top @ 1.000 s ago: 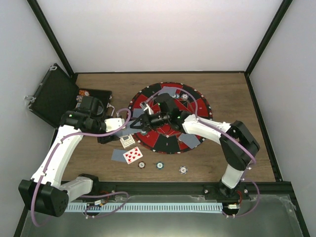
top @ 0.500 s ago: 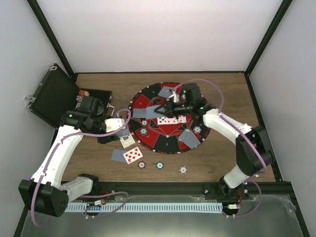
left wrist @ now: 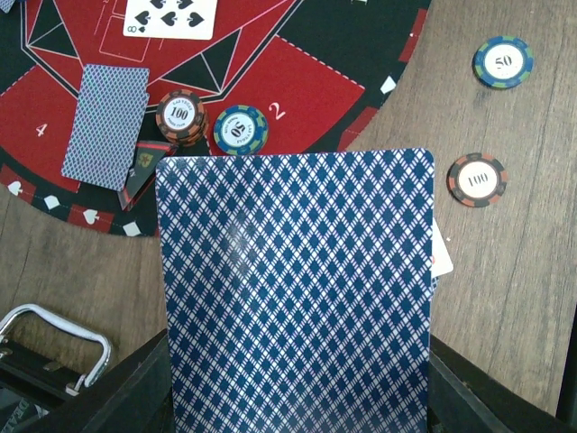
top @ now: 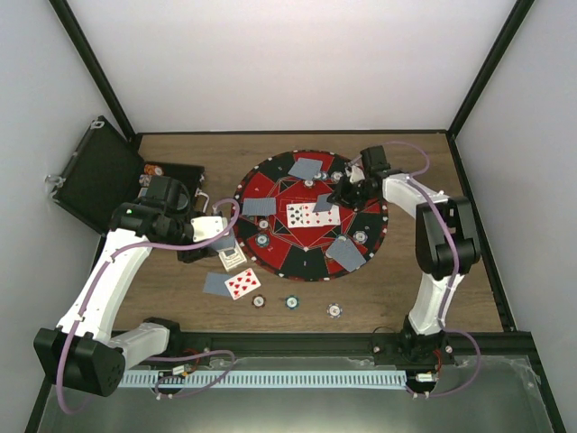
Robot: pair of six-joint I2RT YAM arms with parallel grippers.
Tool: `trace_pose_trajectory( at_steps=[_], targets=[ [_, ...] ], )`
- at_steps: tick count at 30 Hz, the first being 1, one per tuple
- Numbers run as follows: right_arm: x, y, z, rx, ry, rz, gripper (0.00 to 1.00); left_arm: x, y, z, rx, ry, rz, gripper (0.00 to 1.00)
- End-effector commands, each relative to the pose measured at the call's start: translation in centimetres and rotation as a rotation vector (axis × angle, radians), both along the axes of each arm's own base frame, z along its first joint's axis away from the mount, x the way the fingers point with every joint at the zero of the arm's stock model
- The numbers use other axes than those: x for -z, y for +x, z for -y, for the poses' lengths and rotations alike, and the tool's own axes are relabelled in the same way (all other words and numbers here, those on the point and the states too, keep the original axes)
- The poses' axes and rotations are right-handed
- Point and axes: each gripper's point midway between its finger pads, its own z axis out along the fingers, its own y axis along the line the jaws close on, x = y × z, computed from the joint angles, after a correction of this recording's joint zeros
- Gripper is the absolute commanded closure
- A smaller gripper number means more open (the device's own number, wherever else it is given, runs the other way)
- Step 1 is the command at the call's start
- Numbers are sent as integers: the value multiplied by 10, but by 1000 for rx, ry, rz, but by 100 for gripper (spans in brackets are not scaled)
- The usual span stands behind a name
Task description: Distribute texas hold em gaming equipment
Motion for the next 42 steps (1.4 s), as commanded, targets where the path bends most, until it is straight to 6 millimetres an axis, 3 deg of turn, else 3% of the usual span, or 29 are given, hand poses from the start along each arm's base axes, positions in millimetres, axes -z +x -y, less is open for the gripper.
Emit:
trace_pose_trajectory(
  at_steps=[1,8,16,26,33,40,42],
  targets=[
    [6,19,22,10,-118,20,96,-2,-1,0,15,-2,17,95],
    [22,34,41,34,-160,-3,96,1,-3,-2,18,8,17,95],
    [32,34,61,62,-203,-25,95,1,-3,-1,19,7,17,95],
    [33,34,66,64,-198,-28,91,0,-3,-2,18,9,21,95],
    [8,36,84,101,-105,12,92,-1,-3,-2,21,12,23,95],
    [20,34,98,124,-180,-22,92,0,-3,-2,20,13,22,95],
    [19,33,99,135,-191,-22,86,0,-3,-2,21,13,24,95]
  ],
)
